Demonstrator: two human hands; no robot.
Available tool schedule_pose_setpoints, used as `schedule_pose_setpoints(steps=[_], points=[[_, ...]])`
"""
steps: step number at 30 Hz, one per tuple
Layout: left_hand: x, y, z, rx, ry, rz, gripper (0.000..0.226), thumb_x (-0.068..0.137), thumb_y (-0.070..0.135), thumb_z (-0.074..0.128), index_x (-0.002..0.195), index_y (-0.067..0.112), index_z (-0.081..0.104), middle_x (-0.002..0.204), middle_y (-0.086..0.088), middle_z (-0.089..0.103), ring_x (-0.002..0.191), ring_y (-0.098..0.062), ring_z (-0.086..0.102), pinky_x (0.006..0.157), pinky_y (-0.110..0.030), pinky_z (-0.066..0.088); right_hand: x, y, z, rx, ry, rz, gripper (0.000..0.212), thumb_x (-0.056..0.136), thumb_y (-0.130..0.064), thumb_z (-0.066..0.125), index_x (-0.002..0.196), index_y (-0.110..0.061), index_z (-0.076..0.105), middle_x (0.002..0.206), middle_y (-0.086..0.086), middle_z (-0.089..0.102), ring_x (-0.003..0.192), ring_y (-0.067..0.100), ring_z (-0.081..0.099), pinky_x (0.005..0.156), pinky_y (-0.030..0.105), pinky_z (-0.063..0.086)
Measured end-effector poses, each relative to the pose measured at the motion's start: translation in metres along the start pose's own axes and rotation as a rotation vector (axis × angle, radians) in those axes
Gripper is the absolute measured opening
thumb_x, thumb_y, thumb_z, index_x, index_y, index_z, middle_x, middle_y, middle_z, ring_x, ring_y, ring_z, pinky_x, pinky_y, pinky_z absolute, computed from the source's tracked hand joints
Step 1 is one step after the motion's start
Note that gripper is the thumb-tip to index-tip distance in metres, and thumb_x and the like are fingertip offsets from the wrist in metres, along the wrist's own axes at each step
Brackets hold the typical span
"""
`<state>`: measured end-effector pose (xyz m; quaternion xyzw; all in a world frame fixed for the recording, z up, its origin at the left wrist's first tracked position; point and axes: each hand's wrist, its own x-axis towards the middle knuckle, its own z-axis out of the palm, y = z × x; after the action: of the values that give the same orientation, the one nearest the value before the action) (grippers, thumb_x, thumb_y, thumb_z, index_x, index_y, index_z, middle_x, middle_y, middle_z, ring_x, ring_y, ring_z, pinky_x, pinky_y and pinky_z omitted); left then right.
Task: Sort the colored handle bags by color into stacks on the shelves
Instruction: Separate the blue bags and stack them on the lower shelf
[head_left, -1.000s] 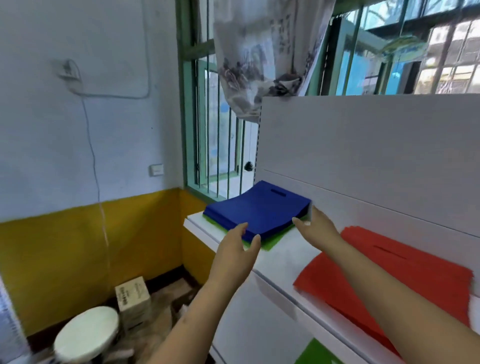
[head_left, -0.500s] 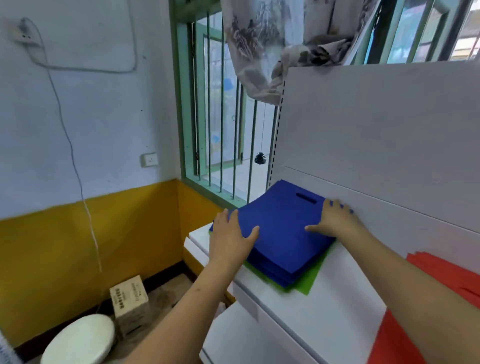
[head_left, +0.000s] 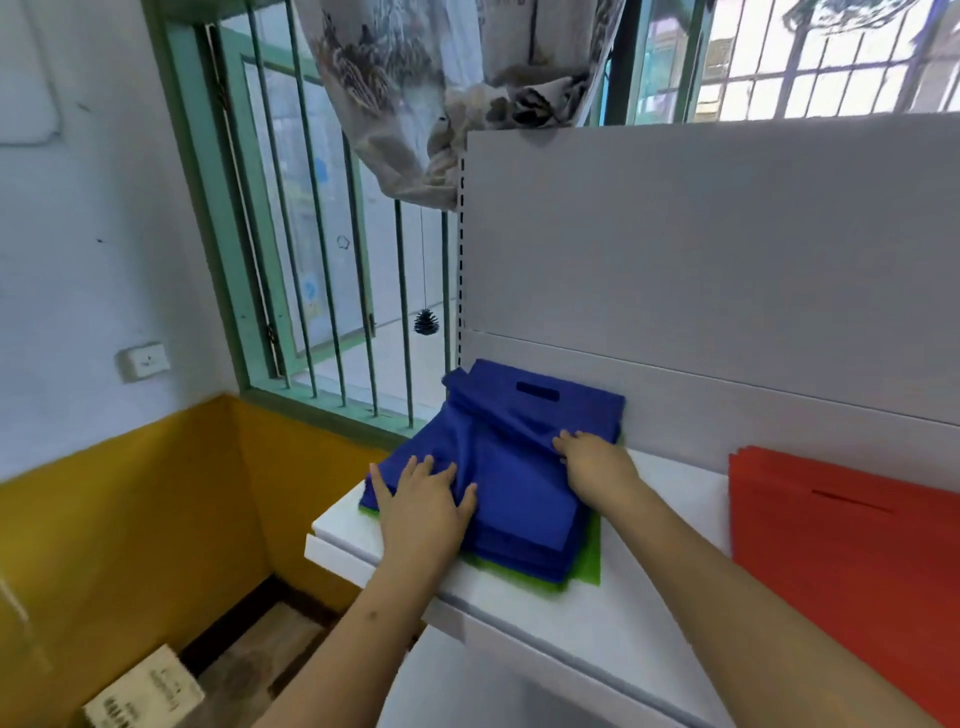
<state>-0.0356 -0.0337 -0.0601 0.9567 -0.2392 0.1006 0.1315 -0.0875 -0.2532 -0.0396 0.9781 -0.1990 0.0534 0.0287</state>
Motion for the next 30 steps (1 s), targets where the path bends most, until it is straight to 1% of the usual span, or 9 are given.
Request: schedule_pose_setpoints(steps=[2, 8, 13, 16, 20, 22, 25, 27, 30], points=[[0.002, 0.001, -0.007, -0.076, -0.021, 0.105, 0.041, 0.101, 0.044, 0.038, 0.135, 0.03, 0.055, 0.15, 0.0, 0.044, 0.145, -0.019, 0.03, 0.118, -0.055, -0.01, -0.017, -0.014, -0.008, 0.047, 0.001, 0.037, 0.035, 0.1, -0.015, 0.039, 0.131, -0.018, 0.054, 0.128, 0.006, 0.057, 0.117, 0.026, 0.053, 0.089, 0.032, 0.041], [-0.027, 0.017, -0.055, -1.023, -0.046, 0.166, 0.025, 0.099, 0.025, 0.054, 0.122, 0.029, 0.061, 0.132, 0.016, 0.053, 0.121, -0.01, 0.051, 0.105, -0.031, 0.038, -0.095, -0.014, -0.056, 0.773, 0.326, 0.213, 0.027, 0.101, -0.018, 0.046, 0.116, -0.009, 0.067, 0.114, 0.009, 0.067, 0.105, 0.027, 0.059, 0.078, 0.025, 0.039], [-0.077, 0.063, -0.073, -1.569, -0.36, 0.198, 0.032, 0.089, 0.01, 0.061, 0.109, 0.034, 0.054, 0.115, 0.009, 0.058, 0.105, -0.017, 0.06, 0.081, -0.035, 0.052, -0.208, 0.01, -0.069, 1.045, 0.593, 0.42, 0.025, 0.1, -0.013, 0.047, 0.107, -0.017, 0.071, 0.097, -0.003, 0.071, 0.084, 0.012, 0.064, 0.071, 0.022, 0.048], [-0.108, 0.099, -0.071, -1.695, -0.578, 0.279, 0.034, 0.074, 0.011, 0.064, 0.101, 0.03, 0.053, 0.108, 0.001, 0.065, 0.094, -0.021, 0.064, 0.072, -0.034, 0.051, -0.287, 0.023, -0.075, 1.003, 0.734, 0.542, 0.026, 0.1, -0.014, 0.048, 0.112, -0.022, 0.069, 0.096, -0.011, 0.069, 0.082, -0.006, 0.06, 0.061, 0.005, 0.043], [-0.171, 0.157, -0.062, -1.857, -0.96, 0.353, 0.008, 0.082, 0.019, 0.062, 0.081, 0.021, 0.054, 0.079, 0.005, 0.065, 0.071, -0.011, 0.061, 0.06, -0.026, 0.044, -0.396, 0.035, -0.069, 1.025, 0.832, 0.801, 0.024, 0.1, -0.022, 0.049, 0.093, -0.034, 0.068, 0.091, -0.015, 0.071, 0.086, 0.006, 0.067, 0.073, 0.024, 0.054], [-0.209, 0.185, -0.054, -1.9, -1.136, 0.295, 0.019, 0.095, 0.025, 0.055, 0.076, 0.021, 0.06, 0.075, 0.005, 0.068, 0.071, -0.009, 0.064, 0.063, -0.024, 0.049, -0.452, 0.04, -0.057, 1.049, 0.875, 0.931, 0.024, 0.1, -0.023, 0.05, 0.093, -0.029, 0.072, 0.091, -0.008, 0.074, 0.086, 0.014, 0.07, 0.075, 0.033, 0.056], [-0.261, 0.223, -0.037, -1.821, -1.271, 0.306, 0.015, 0.091, 0.024, 0.063, 0.104, 0.017, 0.062, 0.098, 0.0, 0.071, 0.087, -0.013, 0.067, 0.074, -0.026, 0.052, -0.527, 0.053, -0.038, 1.016, 0.895, 1.086, 0.021, 0.098, -0.026, 0.054, 0.094, -0.021, 0.074, 0.088, -0.003, 0.075, 0.086, 0.02, 0.071, 0.073, 0.034, 0.051], [-0.291, 0.242, -0.024, -1.71, -1.357, 0.331, 0.052, 0.076, 0.021, 0.074, 0.124, 0.019, 0.055, 0.114, -0.001, 0.07, 0.097, -0.017, 0.07, 0.074, -0.029, 0.055, -0.567, 0.063, -0.025, 0.963, 0.874, 1.167, 0.027, 0.096, -0.035, 0.056, 0.091, -0.016, 0.074, 0.082, -0.005, 0.074, 0.079, 0.017, 0.069, 0.069, 0.034, 0.05], [-0.341, 0.274, -0.002, -1.549, -1.506, 0.382, 0.067, 0.071, 0.019, 0.076, 0.133, 0.016, 0.052, 0.121, -0.006, 0.069, 0.105, -0.024, 0.069, 0.075, -0.03, 0.057, -0.623, 0.086, 0.003, 0.947, 0.841, 1.317, 0.069, 0.089, -0.064, 0.05, 0.07, 0.002, 0.054, 0.066, 0.011, 0.052, 0.06, 0.023, 0.048, 0.059, 0.035, 0.033]])
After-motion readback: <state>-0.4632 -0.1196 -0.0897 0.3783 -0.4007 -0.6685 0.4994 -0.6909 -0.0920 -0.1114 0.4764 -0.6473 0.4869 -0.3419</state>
